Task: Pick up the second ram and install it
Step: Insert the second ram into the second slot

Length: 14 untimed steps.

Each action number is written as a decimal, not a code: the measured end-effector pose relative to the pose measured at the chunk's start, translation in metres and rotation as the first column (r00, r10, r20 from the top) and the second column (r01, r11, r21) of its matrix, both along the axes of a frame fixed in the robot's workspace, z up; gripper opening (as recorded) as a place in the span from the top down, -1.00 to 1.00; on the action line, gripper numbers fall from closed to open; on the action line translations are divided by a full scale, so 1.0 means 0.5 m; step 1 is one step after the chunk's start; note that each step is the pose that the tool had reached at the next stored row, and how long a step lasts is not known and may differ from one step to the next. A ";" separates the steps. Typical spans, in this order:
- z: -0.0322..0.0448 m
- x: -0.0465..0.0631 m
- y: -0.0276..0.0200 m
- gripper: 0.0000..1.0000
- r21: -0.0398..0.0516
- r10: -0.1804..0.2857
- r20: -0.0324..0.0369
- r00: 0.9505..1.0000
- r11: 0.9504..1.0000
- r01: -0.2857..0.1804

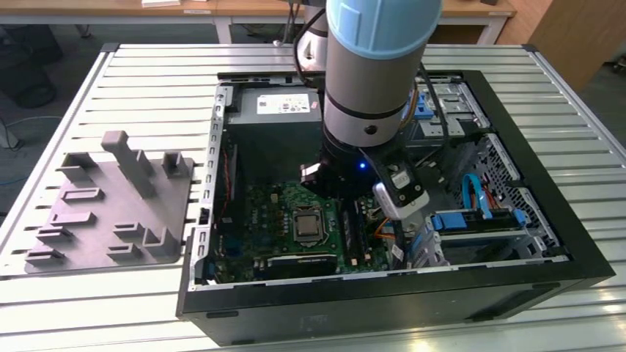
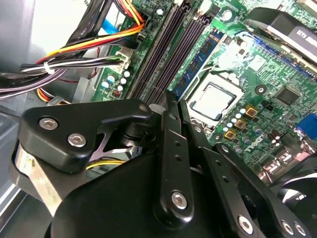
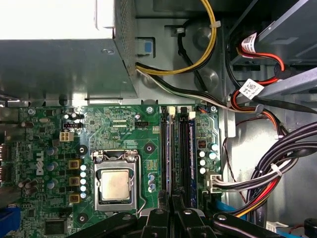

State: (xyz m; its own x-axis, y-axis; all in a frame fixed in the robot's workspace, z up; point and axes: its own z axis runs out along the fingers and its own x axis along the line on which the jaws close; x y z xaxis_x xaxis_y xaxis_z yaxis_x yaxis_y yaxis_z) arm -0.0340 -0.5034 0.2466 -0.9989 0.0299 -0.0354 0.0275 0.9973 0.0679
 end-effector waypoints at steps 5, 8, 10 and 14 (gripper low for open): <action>-0.001 0.000 -0.0005 0.73 0.000 -0.001 0.000 1.000 1.000 0.001; -0.002 0.000 -0.0005 0.73 0.000 -0.001 0.000 1.000 1.000 0.001; -0.003 0.000 -0.0007 0.73 0.000 -0.001 0.000 1.000 1.000 0.001; -0.005 0.000 -0.0017 0.73 0.000 -0.001 0.000 1.000 1.000 0.001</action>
